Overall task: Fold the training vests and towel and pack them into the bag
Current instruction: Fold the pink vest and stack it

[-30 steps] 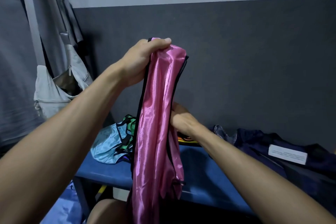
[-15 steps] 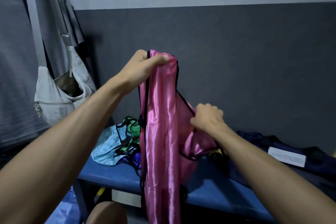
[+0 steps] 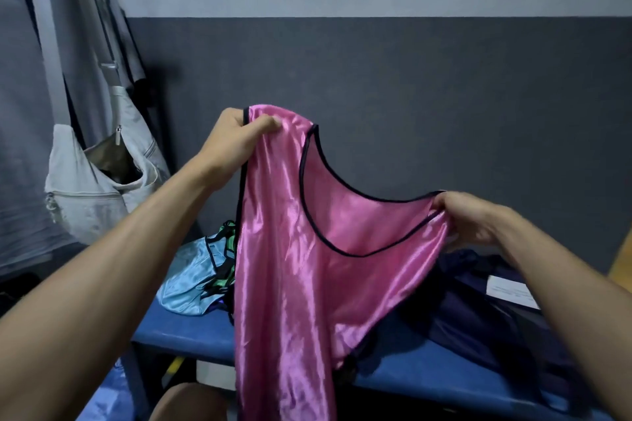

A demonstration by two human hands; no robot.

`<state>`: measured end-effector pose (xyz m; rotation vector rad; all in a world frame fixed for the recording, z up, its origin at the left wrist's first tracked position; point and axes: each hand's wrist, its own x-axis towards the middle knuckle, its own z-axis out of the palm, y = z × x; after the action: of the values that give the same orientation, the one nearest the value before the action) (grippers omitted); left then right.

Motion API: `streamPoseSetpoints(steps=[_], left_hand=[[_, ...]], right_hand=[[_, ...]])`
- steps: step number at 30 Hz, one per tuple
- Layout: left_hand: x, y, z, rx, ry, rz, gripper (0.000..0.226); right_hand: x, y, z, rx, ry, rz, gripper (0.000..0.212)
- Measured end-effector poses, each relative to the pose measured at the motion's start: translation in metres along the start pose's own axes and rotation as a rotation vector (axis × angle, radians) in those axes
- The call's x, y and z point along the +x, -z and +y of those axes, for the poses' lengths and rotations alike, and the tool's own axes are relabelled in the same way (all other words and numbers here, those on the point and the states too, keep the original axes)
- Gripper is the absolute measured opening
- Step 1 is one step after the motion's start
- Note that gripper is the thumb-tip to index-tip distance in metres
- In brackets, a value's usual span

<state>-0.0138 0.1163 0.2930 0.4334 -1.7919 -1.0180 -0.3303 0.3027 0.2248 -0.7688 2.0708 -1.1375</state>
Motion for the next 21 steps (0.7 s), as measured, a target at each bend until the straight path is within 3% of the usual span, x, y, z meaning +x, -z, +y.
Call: streamPoseSetpoints(steps=[3, 5, 8, 10, 14, 17, 21], left_hand=[[-0.003, 0.001, -0.007, -0.079, 0.042, -0.021, 0.015], [-0.002, 0.003, -0.007, -0.194, 0.106, -0.059, 0.01], [0.001, 0.0, -0.006, -0.396, 0.247, -0.132, 0.039], [0.007, -0.003, -0.003, -0.403, 0.285, -0.05, 0.036], [0.016, 0.002, -0.004, -0.057, 0.24, 0.007, 0.03], [0.016, 0.007, -0.005, 0.137, 0.212, -0.017, 0.03], [0.016, 0.008, -0.003, 0.122, 0.208, -0.033, 0.031]], right_hand=[[-0.002, 0.006, -0.004, 0.399, 0.054, -0.089, 0.022], [-0.007, 0.008, -0.016, 0.465, 0.114, -0.127, 0.027], [-0.017, 0.009, -0.039, 0.352, 0.202, -0.101, 0.036], [-0.022, 0.007, -0.053, 0.213, 0.229, -0.091, 0.034], [-0.03, 0.006, -0.073, -0.351, 0.247, 0.152, 0.02], [-0.033, 0.014, -0.087, -0.49, 0.241, 0.28, 0.024], [-0.036, 0.014, -0.093, -0.538, 0.304, 0.36, 0.031]])
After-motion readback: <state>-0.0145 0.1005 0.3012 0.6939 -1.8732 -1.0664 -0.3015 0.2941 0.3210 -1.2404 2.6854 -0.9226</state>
